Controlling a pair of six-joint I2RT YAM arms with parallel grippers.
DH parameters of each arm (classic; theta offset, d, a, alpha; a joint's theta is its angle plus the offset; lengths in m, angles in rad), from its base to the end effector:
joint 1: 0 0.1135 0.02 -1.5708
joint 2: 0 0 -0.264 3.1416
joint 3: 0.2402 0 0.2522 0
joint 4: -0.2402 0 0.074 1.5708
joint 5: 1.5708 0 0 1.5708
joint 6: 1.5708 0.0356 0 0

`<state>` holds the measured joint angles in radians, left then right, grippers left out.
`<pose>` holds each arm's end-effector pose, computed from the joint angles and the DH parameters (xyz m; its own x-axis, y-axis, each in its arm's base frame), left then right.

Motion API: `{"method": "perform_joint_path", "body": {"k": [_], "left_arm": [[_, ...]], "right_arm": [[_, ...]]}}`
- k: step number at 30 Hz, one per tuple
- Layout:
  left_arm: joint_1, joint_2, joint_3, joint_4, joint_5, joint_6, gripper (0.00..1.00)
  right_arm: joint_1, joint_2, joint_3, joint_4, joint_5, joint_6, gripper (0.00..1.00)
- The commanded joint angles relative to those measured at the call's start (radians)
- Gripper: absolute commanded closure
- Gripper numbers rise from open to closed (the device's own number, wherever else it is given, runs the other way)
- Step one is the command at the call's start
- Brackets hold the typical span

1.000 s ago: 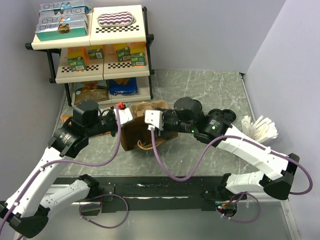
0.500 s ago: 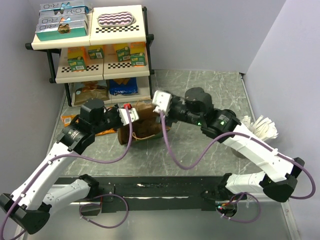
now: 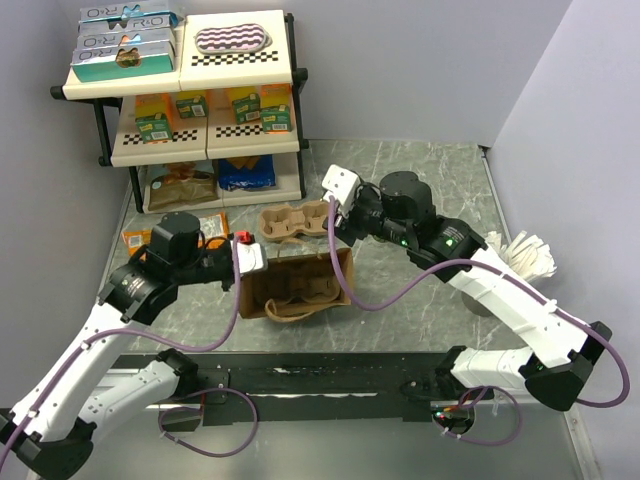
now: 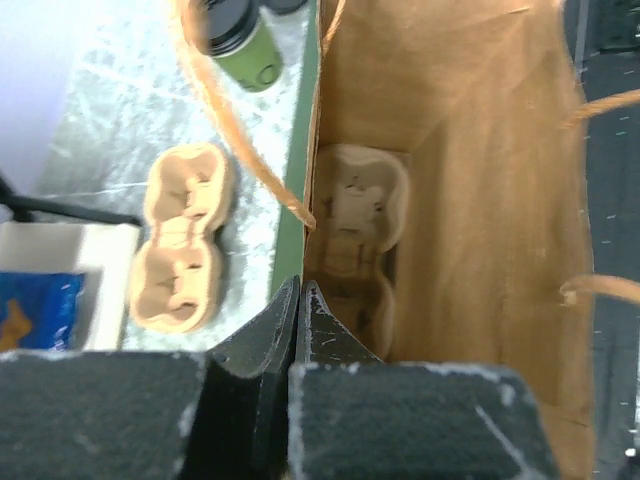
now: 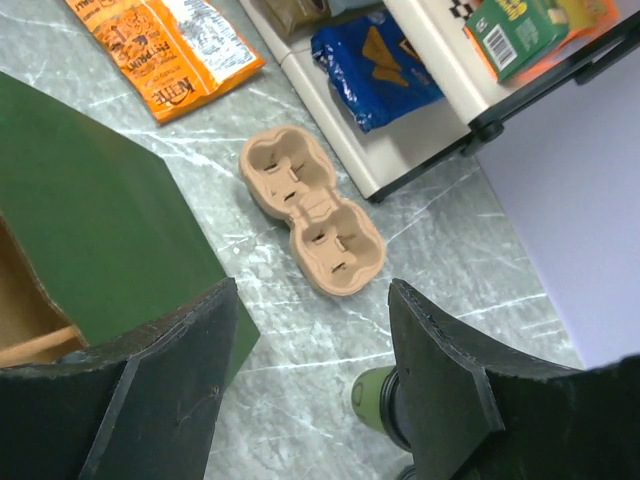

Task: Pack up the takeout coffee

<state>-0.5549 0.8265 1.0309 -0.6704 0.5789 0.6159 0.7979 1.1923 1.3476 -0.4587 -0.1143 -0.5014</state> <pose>0.1271 -0.1017 0.3695 0.1830 0.4555 -0.8712 0.9197 0.2338 0.3154 0.1783 0.1886 0.4233 0.1954 -0.4835 -0.8532 -0.7906 0.4372 -0.4288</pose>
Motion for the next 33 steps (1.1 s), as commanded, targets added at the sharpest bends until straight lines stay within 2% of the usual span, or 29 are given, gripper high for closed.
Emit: {"method": "perform_joint_path", "body": {"k": [1,9,20,22,26,29,33], "left_arm": [[-0.013,-0.033,-0.037,-0.012,0.079,-0.042,0.99],[-0.092,-0.105,-0.069,0.043,0.018,-0.082,0.99],[-0.149,-0.147,-0.1,0.063,-0.04,-0.021,0.99],[-0.149,-0.136,-0.098,0.075,-0.048,-0.033,0.99],[-0.149,-0.093,-0.068,0.066,-0.083,-0.038,0.99],[-0.149,-0.093,-0.06,0.083,-0.112,-0.016,0.99],[-0.149,-0.107,-0.083,0.164,-0.232,-0.005,0.99]], "right_arm": [[-0.005,-0.028,-0.011,0.011,0.024,0.031,0.32],[-0.009,-0.036,-0.041,0.009,0.031,0.035,0.32],[-0.118,0.007,-0.065,-0.052,-0.013,0.026,0.32],[-0.143,0.035,-0.041,-0.083,-0.022,0.037,0.31],[-0.261,0.18,0.141,-0.225,-0.1,0.067,0.33],[-0.311,0.251,0.217,-0.279,-0.117,0.072,0.33],[-0.354,0.288,0.275,-0.301,-0.131,0.113,0.3]]}}
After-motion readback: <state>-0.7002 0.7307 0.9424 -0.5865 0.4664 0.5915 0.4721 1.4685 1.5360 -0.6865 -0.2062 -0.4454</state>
